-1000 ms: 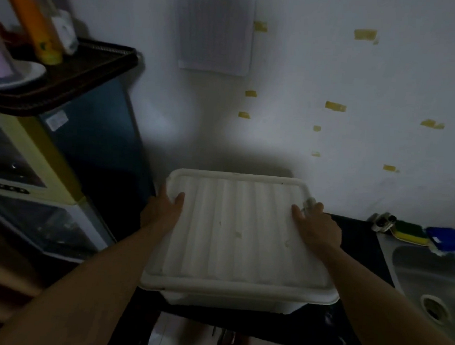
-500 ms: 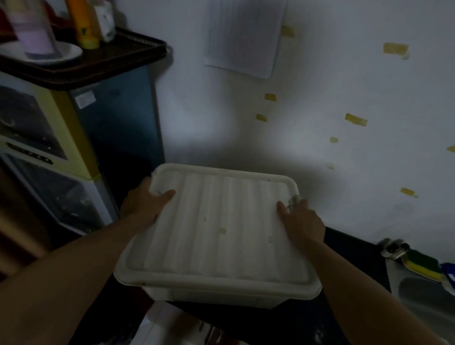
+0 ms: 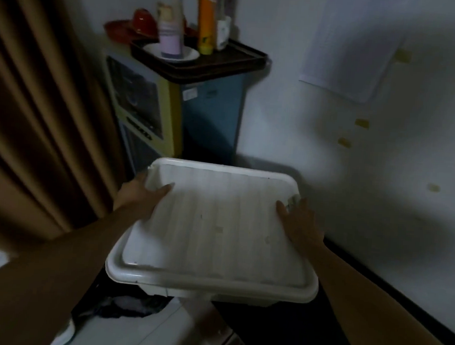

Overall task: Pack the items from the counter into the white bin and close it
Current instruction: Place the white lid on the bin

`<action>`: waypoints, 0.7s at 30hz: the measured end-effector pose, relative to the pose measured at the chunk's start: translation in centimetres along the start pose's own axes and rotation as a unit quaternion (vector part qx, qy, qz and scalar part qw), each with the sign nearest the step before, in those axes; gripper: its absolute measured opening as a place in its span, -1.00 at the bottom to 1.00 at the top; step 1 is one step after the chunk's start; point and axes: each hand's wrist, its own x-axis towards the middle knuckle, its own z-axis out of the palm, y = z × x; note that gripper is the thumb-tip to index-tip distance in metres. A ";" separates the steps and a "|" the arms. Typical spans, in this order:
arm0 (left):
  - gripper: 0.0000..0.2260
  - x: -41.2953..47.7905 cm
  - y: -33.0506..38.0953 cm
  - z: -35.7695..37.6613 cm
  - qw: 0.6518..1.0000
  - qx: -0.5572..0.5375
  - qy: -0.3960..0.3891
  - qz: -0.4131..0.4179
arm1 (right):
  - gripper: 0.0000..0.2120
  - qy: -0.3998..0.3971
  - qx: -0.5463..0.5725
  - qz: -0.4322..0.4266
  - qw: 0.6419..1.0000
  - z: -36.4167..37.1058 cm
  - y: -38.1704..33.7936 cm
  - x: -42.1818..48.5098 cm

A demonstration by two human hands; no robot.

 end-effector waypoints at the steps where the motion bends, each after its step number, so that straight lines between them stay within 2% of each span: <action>1: -0.12 -0.4 -1.0 -1.1 1.000 0.002 0.011 -0.012 | -0.25 -0.012 0.006 -0.023 1.000 0.6 -1.0 0.2; 8: -0.16 -4.8 -9.7 -8.1 0.987 0.009 0.118 -0.111 | -0.35 -0.045 -0.058 -0.156 0.985 4.3 -11.6 -0.8; 12: -0.15 -8.1 -15.2 -12.8 0.967 0.029 0.181 -0.177 | -0.35 -0.067 -0.104 -0.224 0.967 7.8 -18.0 -3.3; 21: -0.22 -15.8 -27.1 -22.7 0.930 0.051 0.249 -0.265 | -0.32 -0.109 -0.095 -0.318 0.937 16.6 -29.7 -13.4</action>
